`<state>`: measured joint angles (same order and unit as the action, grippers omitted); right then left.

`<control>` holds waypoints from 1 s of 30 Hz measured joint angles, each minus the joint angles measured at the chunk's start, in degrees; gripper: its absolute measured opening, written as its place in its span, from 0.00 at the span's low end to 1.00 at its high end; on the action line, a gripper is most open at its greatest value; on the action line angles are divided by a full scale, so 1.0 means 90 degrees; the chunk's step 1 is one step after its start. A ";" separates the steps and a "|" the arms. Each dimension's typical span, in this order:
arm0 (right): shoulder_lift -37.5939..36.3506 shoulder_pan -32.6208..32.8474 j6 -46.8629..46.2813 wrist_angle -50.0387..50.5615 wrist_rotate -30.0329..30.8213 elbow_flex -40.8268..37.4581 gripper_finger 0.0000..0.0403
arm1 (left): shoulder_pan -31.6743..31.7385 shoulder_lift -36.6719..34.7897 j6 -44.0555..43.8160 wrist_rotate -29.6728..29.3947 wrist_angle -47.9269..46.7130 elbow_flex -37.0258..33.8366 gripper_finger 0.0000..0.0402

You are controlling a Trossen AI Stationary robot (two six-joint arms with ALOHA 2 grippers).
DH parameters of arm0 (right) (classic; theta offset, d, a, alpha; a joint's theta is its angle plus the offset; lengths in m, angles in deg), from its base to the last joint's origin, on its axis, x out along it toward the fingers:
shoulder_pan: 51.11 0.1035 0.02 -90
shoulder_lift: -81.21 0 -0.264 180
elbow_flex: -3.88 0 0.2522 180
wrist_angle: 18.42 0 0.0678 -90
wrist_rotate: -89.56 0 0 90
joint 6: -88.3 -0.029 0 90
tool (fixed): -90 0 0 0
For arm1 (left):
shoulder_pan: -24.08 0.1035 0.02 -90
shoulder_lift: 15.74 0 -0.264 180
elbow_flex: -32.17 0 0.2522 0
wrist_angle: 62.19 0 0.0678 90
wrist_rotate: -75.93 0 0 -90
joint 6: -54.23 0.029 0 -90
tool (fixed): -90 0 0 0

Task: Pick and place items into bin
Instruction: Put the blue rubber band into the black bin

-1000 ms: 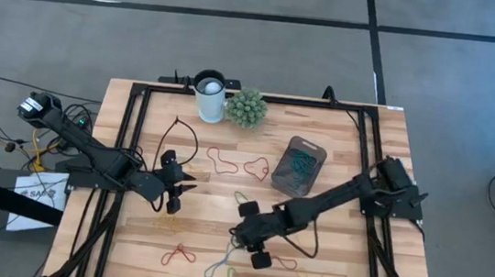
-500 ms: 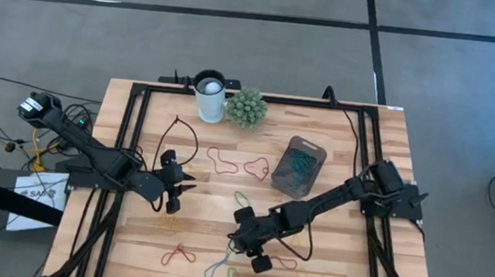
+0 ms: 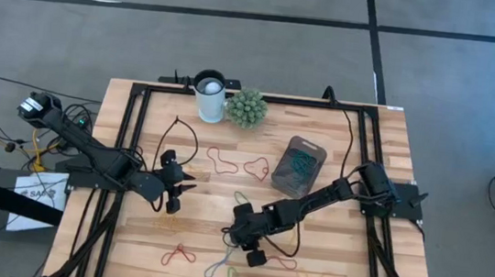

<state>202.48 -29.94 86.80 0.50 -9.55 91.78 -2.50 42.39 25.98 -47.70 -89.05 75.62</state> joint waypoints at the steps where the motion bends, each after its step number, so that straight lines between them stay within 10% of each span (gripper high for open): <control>1: -0.0007 0.0004 0.0000 0.0091 0.0002 0.0005 0.18 | 0.0000 0.0000 0.0000 0.0000 -0.0005 0.0000 0.23; 30: 0.0189 0.0464 -0.0340 0.0413 -0.0320 0.0017 0.18 | 0.0000 0.0000 0.0002 0.0002 0.0002 0.0000 0.23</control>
<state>204.19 -25.76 83.74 4.22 -12.43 91.94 -2.50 42.39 26.00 -47.68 -89.04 75.62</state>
